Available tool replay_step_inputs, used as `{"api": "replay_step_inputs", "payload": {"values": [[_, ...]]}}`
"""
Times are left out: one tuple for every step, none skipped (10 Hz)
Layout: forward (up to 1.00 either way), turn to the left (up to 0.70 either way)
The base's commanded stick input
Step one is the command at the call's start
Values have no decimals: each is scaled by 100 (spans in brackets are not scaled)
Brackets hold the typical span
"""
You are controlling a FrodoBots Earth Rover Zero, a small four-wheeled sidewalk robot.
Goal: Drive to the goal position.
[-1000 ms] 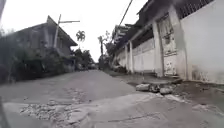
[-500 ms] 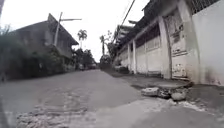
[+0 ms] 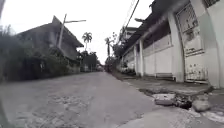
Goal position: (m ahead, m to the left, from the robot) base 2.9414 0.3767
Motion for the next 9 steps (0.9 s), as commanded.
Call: {"api": "replay_step_inputs", "payload": {"values": [[85, 0], [85, 0], [85, 0], [85, 0], [85, 0], [85, 0], [85, 0], [85, 0], [85, 0]]}}
